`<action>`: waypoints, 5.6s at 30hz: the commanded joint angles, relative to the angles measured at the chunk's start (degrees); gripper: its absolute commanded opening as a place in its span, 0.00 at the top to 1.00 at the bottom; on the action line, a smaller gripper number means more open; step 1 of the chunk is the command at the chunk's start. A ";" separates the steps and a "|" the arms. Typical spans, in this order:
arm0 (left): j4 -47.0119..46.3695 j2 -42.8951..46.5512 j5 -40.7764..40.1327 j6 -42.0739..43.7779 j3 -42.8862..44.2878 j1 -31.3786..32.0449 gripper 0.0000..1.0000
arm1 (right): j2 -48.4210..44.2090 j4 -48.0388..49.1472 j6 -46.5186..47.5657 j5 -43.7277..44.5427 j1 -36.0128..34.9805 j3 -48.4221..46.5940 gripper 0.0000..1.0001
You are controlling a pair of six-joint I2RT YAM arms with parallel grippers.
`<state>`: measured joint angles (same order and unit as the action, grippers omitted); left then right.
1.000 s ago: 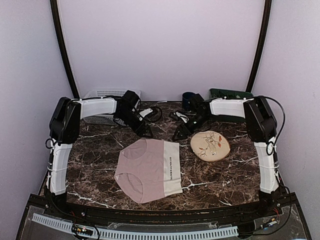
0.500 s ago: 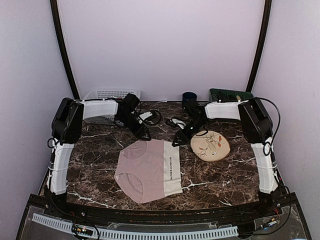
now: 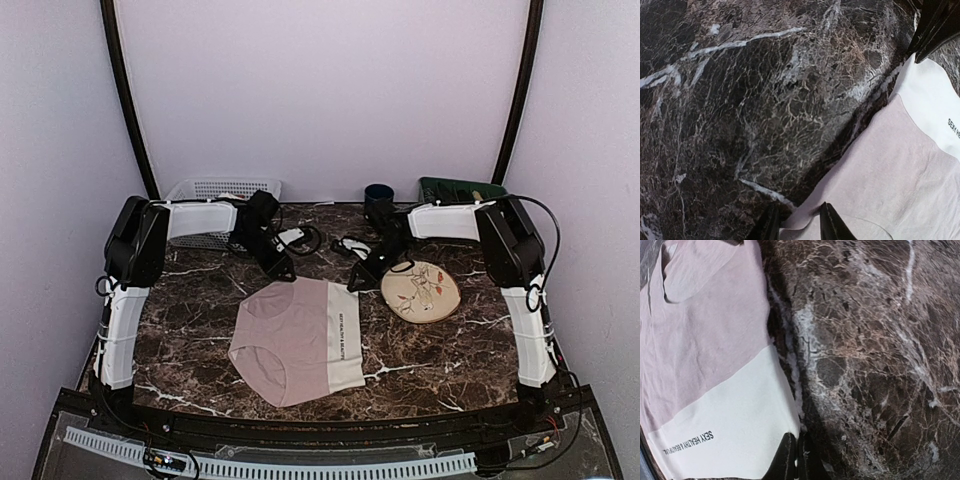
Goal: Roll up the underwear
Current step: Pick up the underwear from the center of the board, then fold the underwear at the center of the board, then adjust the underwear at the center of the board.
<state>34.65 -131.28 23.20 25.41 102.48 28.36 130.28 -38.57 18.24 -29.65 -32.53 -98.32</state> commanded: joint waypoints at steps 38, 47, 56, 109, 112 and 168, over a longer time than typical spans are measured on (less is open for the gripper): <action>-7.53 35.30 8.53 -16.69 -36.97 8.53 1.00 | -24.14 2.67 -5.22 2.45 -9.14 21.76 1.00; -12.61 41.60 8.16 -23.08 -48.39 11.63 1.00 | -27.96 7.06 -8.48 2.66 -13.22 30.09 1.00; -11.92 45.39 7.52 -24.63 -51.44 13.39 1.00 | -29.64 6.85 -9.81 3.40 -16.19 31.75 1.00; -17.44 46.83 9.21 -28.95 -61.96 22.09 0.84 | -28.88 5.48 -10.09 -0.75 -22.94 37.47 0.77; -15.80 49.72 9.95 -28.10 -61.97 22.13 0.75 | -31.28 5.10 -11.11 -1.37 -22.78 36.96 0.65; -2.63 48.44 -8.86 -26.51 -46.50 4.46 0.55 | -34.02 8.17 -18.95 8.06 -11.48 23.18 0.45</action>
<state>29.67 -92.90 10.94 -6.13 53.36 32.40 105.47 -32.21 -1.91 -26.20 -44.66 -74.37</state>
